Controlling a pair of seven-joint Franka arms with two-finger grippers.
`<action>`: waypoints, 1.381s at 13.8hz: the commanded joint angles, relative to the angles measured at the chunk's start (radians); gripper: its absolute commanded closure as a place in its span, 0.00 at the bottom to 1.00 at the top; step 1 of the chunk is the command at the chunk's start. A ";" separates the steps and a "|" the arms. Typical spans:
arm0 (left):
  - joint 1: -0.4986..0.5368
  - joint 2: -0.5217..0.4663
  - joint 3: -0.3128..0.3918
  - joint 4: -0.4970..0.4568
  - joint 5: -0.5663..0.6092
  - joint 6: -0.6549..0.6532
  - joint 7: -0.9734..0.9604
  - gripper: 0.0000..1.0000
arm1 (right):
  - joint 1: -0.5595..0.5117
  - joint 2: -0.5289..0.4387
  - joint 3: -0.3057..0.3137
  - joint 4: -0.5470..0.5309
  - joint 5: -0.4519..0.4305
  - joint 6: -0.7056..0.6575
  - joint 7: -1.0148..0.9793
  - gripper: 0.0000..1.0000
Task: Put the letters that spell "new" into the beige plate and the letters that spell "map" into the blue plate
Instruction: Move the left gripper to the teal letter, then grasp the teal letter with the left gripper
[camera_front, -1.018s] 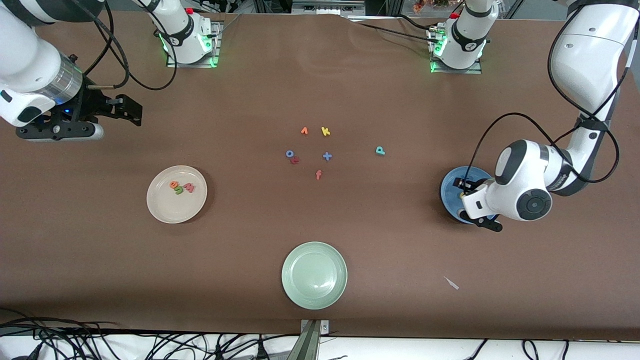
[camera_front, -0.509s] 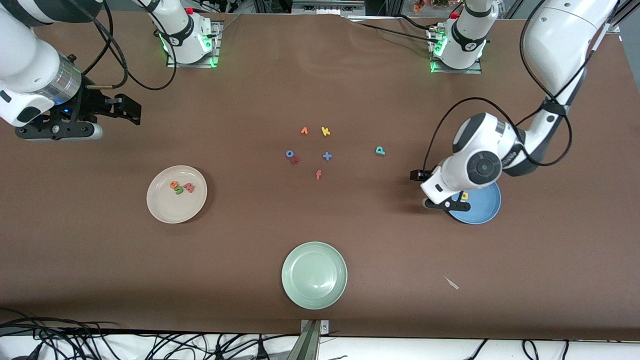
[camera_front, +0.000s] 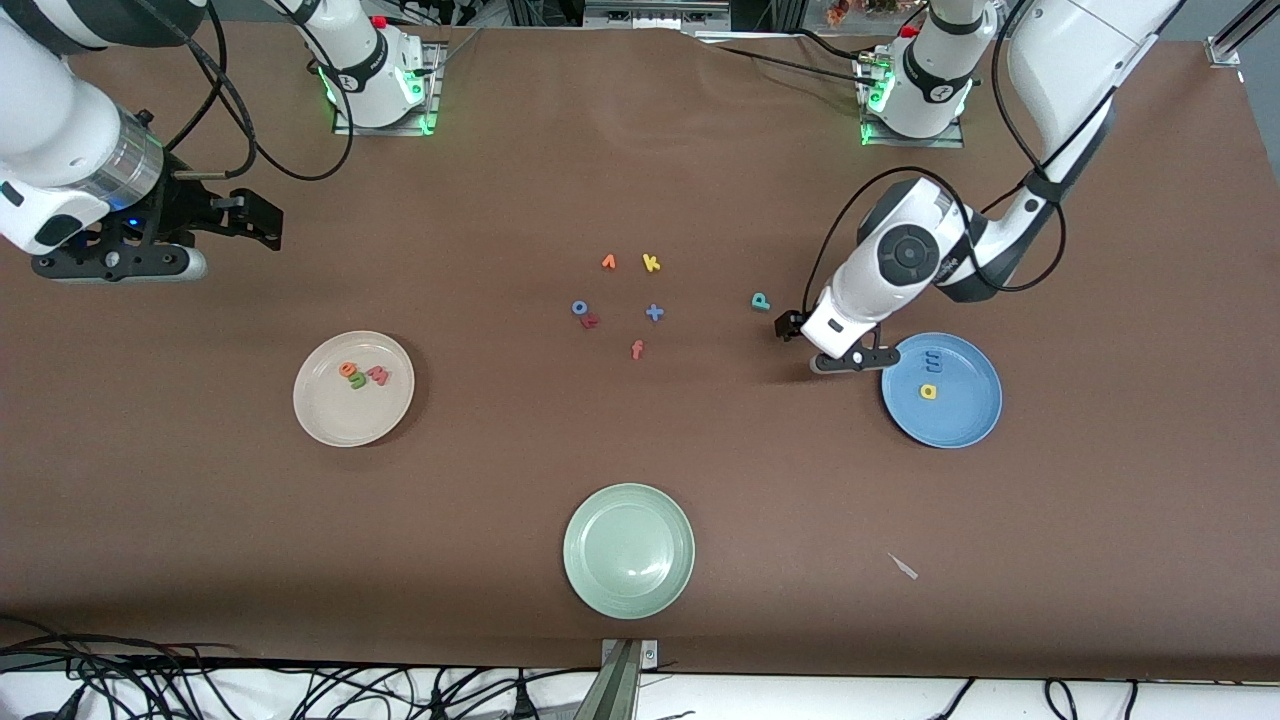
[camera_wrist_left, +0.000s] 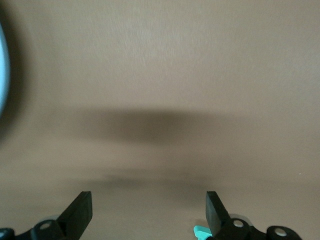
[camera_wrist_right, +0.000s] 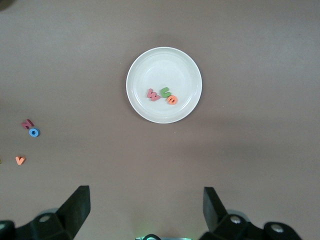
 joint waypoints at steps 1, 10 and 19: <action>-0.066 -0.018 -0.003 -0.034 0.081 0.020 -0.169 0.00 | -0.004 0.009 -0.003 0.023 0.017 -0.022 -0.007 0.00; -0.200 0.051 0.012 -0.001 0.150 0.020 -0.324 0.18 | -0.006 0.009 -0.003 0.022 0.016 -0.022 -0.007 0.00; -0.197 0.082 0.030 -0.001 0.207 0.015 -0.318 0.57 | -0.006 0.009 -0.003 0.019 0.016 -0.022 -0.007 0.00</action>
